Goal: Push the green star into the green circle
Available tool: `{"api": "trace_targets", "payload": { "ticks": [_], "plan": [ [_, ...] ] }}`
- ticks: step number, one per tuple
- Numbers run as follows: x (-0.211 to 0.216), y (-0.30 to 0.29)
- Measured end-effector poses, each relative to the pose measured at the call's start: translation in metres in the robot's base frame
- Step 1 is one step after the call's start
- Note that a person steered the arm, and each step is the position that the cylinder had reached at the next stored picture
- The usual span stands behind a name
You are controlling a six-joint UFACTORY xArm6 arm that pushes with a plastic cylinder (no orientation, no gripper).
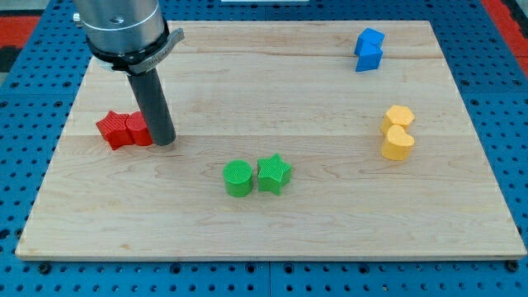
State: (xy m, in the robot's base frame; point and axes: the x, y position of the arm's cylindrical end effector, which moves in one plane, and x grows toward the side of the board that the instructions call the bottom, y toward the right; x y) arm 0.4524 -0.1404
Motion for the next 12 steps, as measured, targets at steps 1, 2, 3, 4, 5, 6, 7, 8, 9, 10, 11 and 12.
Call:
{"api": "trace_targets", "payload": {
  "ticks": [1,2,3,4,5,6,7,8,9,10,11,12],
  "plan": [
    [0.008,0.035],
    [0.008,0.071],
    [0.007,0.086],
    [0.007,0.086],
    [0.007,0.088],
    [0.007,0.088],
    [0.007,0.087],
    [0.006,0.091],
    [0.002,0.094],
    [0.002,0.156],
    [0.026,0.171],
    [0.062,0.172]
  ]
}}
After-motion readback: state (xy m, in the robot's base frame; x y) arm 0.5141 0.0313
